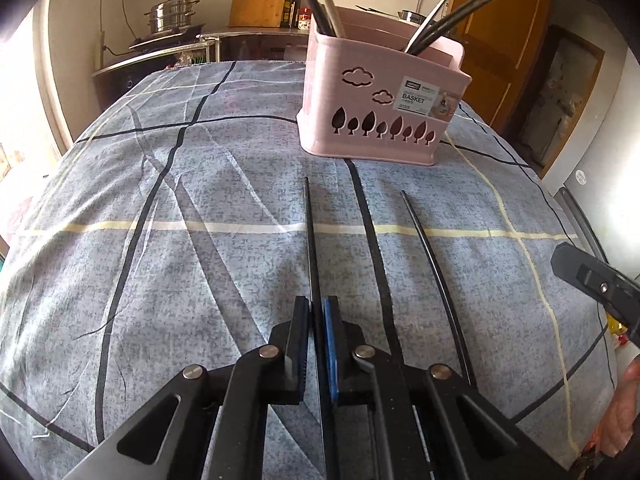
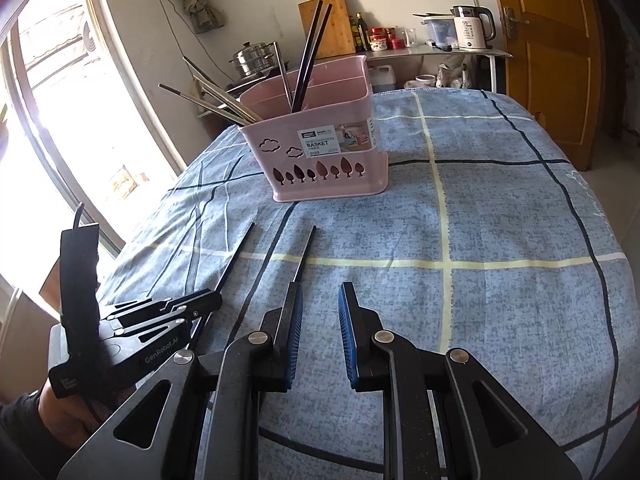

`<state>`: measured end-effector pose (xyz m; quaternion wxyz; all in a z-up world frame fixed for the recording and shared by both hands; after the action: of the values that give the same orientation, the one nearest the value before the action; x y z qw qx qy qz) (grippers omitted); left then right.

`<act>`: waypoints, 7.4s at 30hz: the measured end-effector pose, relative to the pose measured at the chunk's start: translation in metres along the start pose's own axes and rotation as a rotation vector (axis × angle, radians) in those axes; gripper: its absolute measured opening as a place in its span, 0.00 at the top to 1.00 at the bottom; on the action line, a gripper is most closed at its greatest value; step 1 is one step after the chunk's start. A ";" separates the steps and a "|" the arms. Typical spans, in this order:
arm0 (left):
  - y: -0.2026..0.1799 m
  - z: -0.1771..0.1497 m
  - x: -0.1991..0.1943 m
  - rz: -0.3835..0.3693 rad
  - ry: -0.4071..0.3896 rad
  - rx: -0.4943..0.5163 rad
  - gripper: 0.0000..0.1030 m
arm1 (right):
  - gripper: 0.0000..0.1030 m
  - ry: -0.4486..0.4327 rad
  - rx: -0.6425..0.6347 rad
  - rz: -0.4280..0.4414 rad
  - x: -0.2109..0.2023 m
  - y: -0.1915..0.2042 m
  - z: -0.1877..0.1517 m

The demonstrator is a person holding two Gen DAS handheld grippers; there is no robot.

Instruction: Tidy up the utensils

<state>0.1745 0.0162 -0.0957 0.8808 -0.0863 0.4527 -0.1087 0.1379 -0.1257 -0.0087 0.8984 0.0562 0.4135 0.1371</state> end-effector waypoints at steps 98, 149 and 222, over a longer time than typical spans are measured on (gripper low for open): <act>-0.046 0.121 -0.144 -0.173 -0.270 0.124 0.96 | 0.96 -0.205 -0.086 -0.007 -0.068 0.040 0.095; -0.044 0.264 -0.100 -0.140 -0.323 0.135 0.96 | 0.96 -0.334 -0.017 -0.022 -0.035 0.030 0.215; -0.074 0.017 -0.166 -0.060 -0.414 0.190 0.68 | 0.75 -0.328 -0.134 -0.090 -0.102 0.045 0.020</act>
<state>0.0859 -0.0095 0.0616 0.9554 -0.0367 0.2472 -0.1571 0.0809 -0.1118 0.0878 0.9607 -0.0007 0.2536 0.1132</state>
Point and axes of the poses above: each gripper's, at about its wrist camera, not at the fingertips, and x roughly the way its jaws point, y to its left, z to its top, the point moved 7 cm from there along x, roughly the way its jaws point, and after that the axes turned 7 degrees about -z, right-handed, at the moved point
